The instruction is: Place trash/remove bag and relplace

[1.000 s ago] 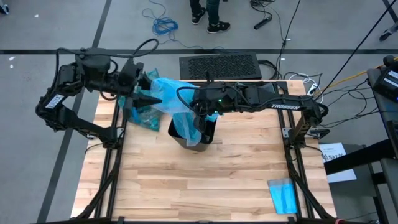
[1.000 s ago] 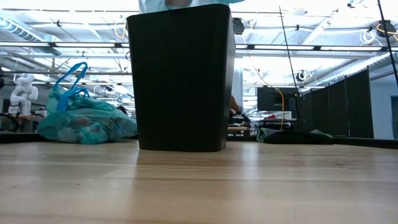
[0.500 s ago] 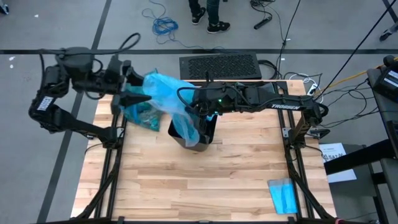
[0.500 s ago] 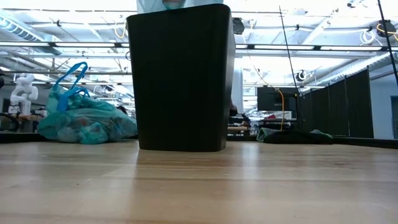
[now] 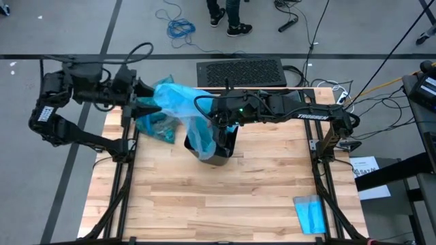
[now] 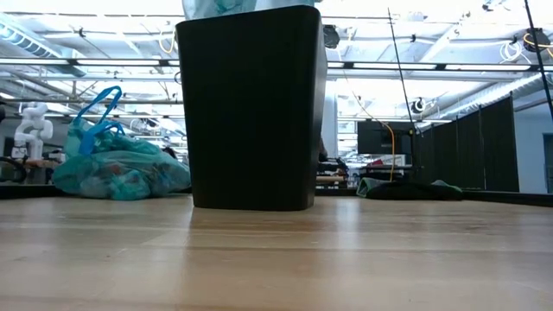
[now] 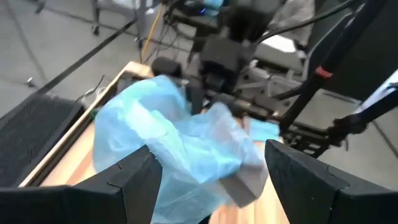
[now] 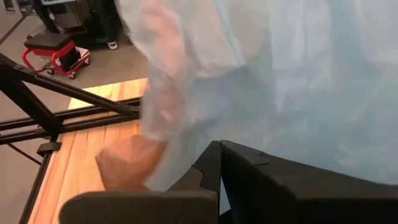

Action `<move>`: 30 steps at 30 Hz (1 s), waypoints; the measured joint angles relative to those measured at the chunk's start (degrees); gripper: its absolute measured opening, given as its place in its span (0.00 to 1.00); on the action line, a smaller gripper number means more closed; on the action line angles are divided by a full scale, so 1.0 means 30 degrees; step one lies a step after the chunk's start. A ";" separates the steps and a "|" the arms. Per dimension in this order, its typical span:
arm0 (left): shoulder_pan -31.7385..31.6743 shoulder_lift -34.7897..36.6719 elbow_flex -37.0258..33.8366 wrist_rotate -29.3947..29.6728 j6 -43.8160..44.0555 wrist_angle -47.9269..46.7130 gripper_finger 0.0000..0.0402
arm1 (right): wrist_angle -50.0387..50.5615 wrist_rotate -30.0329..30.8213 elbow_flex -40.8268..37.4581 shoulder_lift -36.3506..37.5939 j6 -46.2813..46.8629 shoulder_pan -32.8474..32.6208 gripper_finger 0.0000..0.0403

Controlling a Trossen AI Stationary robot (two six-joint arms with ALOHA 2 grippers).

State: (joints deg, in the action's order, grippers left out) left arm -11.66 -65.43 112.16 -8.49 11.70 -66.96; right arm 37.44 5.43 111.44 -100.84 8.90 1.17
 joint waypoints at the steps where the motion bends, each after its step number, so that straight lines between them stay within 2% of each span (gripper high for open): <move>1: 0.0000 -0.0241 0.0000 0.0112 0.0000 -0.0099 0.68 | -0.0014 0.0000 0.0000 0.0000 -0.0056 0.0000 0.00; 12: 0.0021 -0.2367 -0.0073 0.0162 -0.1004 0.0579 0.68 | -0.0393 -0.0420 0.0000 0.0000 -0.0209 0.0270 0.00; 22: 0.0015 -0.0850 0.0051 0.1369 -0.0997 0.3248 0.68 | -0.0376 -0.0441 0.0000 0.0000 -0.0355 0.0323 0.00; 27: 0.0007 -0.0470 0.0051 0.1586 -0.0533 0.1472 0.68 | -0.0383 -0.0444 0.0000 0.0000 -0.0377 0.0491 0.00; 30: 0.0015 -0.0364 0.0051 0.3019 -0.0495 -0.1108 0.68 | -0.0390 -0.0458 0.0000 0.0000 -0.0413 0.0608 0.00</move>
State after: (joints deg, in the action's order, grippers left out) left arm -11.62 -66.52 112.31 0.57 10.22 -70.29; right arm 36.27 4.06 111.44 -100.84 7.66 2.99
